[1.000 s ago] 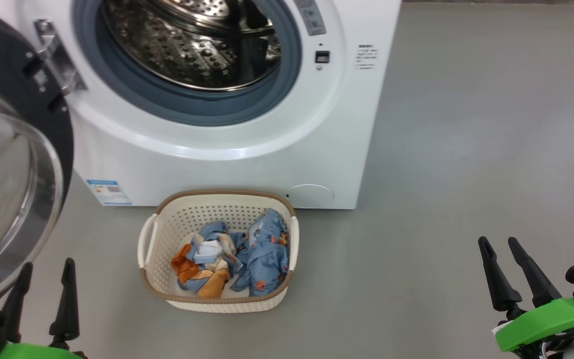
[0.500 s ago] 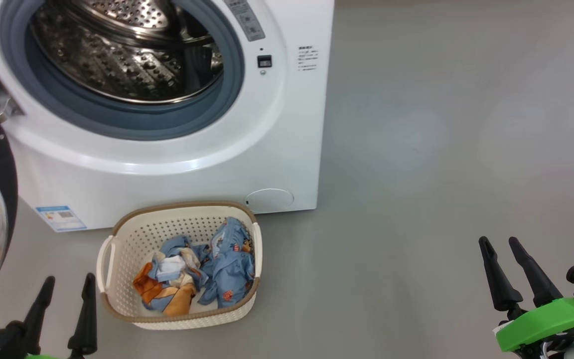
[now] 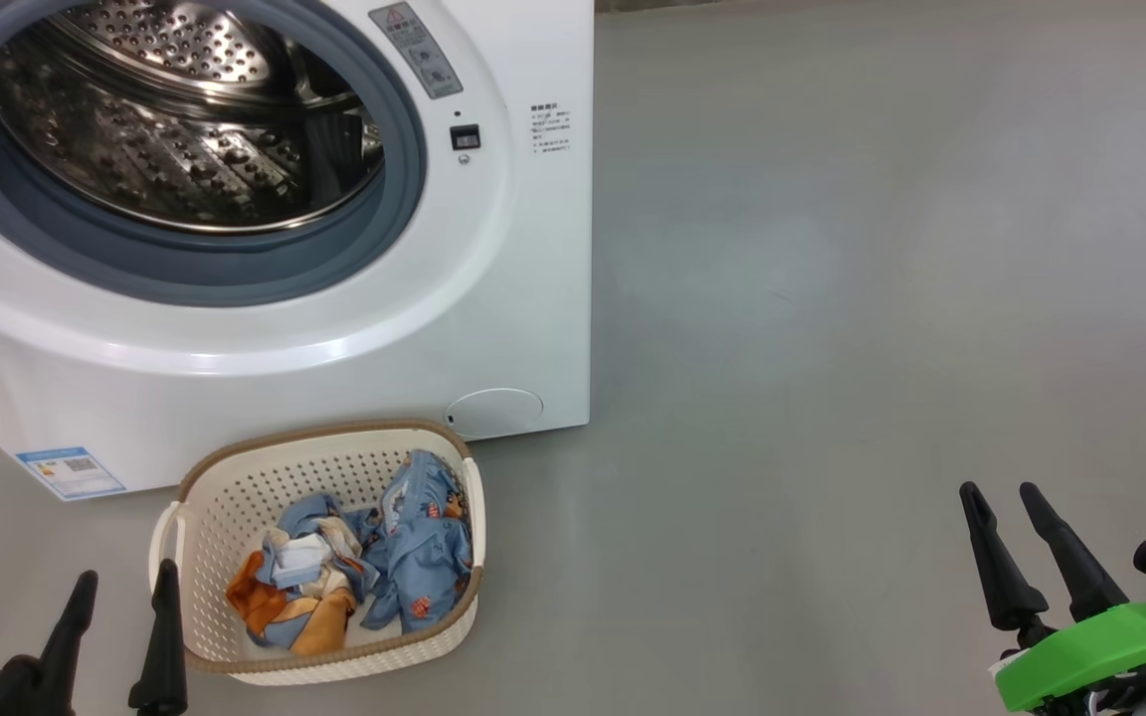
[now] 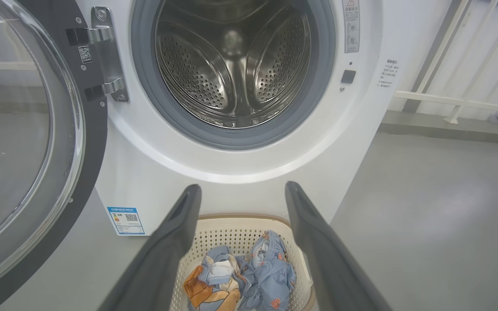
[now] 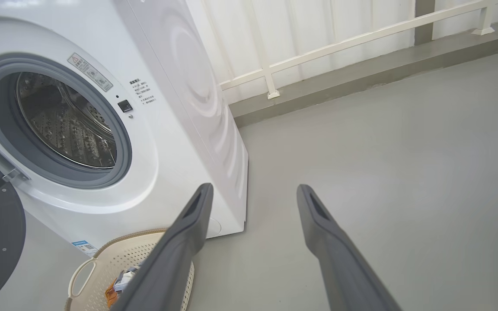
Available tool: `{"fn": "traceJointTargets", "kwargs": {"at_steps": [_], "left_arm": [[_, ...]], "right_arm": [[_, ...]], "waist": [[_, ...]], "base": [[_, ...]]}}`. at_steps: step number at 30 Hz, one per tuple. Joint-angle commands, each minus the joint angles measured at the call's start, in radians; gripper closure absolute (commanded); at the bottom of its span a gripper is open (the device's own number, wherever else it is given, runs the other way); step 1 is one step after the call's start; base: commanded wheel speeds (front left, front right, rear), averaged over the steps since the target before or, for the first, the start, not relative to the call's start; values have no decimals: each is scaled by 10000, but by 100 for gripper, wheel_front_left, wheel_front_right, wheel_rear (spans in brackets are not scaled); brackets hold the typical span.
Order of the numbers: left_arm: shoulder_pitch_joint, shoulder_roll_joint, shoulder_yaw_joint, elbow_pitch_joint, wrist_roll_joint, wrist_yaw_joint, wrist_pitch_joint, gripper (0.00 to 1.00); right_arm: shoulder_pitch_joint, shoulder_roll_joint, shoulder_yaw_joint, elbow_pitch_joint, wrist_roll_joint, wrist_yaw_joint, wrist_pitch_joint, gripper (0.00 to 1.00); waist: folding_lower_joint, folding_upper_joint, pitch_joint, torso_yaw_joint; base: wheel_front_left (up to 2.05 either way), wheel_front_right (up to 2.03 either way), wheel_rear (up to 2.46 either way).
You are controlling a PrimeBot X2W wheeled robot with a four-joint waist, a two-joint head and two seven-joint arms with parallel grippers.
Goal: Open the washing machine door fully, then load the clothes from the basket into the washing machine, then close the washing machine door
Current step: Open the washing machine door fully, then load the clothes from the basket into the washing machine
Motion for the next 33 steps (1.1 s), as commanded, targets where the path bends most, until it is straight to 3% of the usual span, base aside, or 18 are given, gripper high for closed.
{"fn": "traceJointTargets", "kwargs": {"at_steps": [1, 33], "left_arm": [[-220, 164, 409, -140, -11, -15, -53, 0], [-418, -5, 479, -123, -254, -15, -53, 0]], "right_arm": [[-62, -221, 192, -252, -20, 14, -132, 0], [-148, -141, 63, -255, -131, 14, -132, 0]], "waist": [[1, -1, 58, -54], [1, -1, 286, -135]], "base": [[0, 0, 0], [0, 0, 0]]}}
